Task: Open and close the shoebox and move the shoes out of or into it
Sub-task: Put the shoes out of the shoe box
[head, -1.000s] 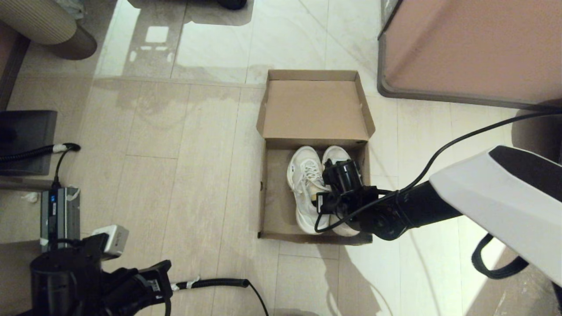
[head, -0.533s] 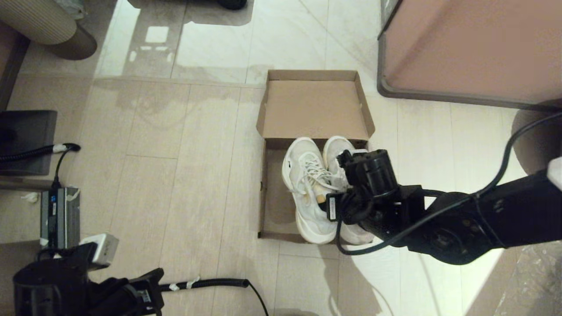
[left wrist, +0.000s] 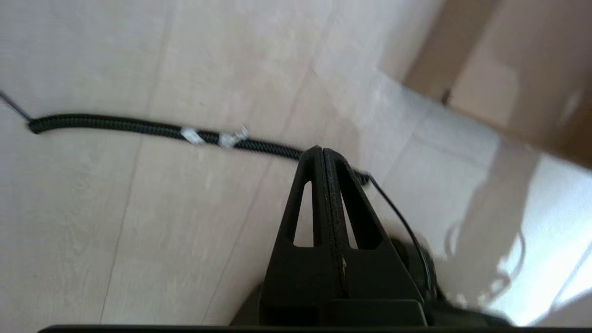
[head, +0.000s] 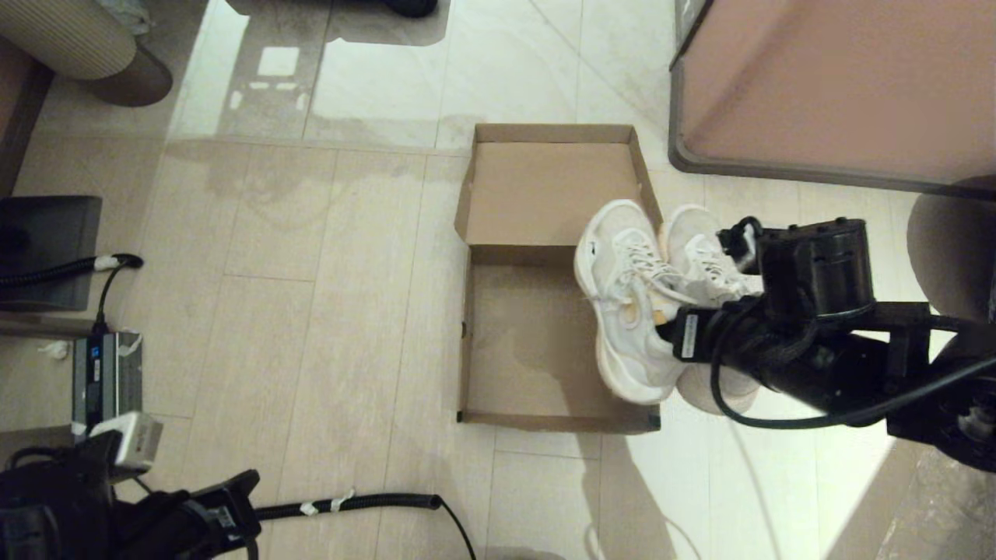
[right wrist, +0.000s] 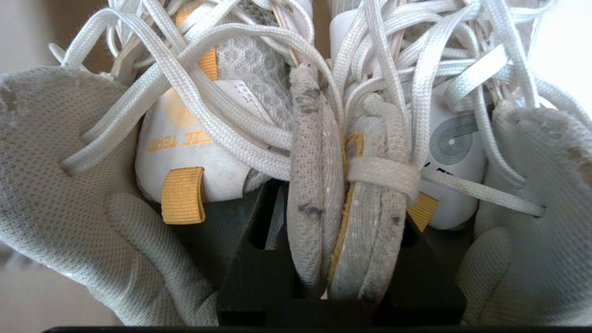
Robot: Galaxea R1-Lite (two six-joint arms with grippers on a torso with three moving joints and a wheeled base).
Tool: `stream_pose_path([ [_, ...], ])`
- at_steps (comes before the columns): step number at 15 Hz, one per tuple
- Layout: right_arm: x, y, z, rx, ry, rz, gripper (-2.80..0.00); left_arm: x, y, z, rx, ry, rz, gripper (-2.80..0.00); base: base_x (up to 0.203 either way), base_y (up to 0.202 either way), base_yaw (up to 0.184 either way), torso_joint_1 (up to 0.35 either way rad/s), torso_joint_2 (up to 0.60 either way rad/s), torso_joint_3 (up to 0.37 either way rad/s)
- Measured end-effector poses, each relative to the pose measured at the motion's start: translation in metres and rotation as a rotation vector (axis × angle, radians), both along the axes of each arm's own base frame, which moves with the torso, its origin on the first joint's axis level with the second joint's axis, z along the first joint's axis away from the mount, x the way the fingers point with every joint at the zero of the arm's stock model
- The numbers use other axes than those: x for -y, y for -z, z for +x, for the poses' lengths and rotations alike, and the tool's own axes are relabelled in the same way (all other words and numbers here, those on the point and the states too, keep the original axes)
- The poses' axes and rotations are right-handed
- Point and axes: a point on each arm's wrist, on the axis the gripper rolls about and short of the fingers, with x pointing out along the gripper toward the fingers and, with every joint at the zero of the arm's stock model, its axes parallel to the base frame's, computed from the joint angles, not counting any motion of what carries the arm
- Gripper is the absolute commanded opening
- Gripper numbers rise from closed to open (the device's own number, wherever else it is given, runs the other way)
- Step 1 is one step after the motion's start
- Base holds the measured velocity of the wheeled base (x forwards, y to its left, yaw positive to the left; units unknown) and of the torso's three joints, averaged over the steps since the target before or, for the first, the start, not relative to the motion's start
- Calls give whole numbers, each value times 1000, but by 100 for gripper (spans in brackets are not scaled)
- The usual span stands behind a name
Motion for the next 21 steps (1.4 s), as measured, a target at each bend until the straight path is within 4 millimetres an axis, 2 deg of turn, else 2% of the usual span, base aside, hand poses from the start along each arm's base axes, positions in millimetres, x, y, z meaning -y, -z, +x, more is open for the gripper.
stream_pose_path([
  [3, 49, -6, 14, 20, 172, 9, -280, -6, -11, 14, 53, -62, -15, -280, 0, 0, 0, 0, 0, 0],
  [5, 72, -6, 16, 19, 248, 4, -280, -6, -19, 20, 86, -71, -23, -280, 0, 0, 0, 0, 0, 0],
  [8, 102, 14, 14, -49, 349, -25, -280, -8, -25, 28, 115, -88, -31, -280, 0, 0, 0, 0, 0, 0],
  [11, 115, 41, 20, -106, 378, -32, -280, -10, -31, 35, 140, -103, -41, -280, 0, 0, 0, 0, 0, 0],
  [15, 132, 73, 58, -87, 408, -48, -280, -10, -34, 39, 150, -102, -46, -280, 0, 0, 0, 0, 0, 0],
  [18, 149, 83, 102, -29, 336, -49, -280, -11, -31, 37, 140, -109, -44, -280, 0, 0, 0, 0, 0, 0],
  [21, 172, 101, 134, -15, 261, -76, -280, -13, -30, 34, 147, -115, -43, -280, 0, 0, 0, 0, 0, 0],
])
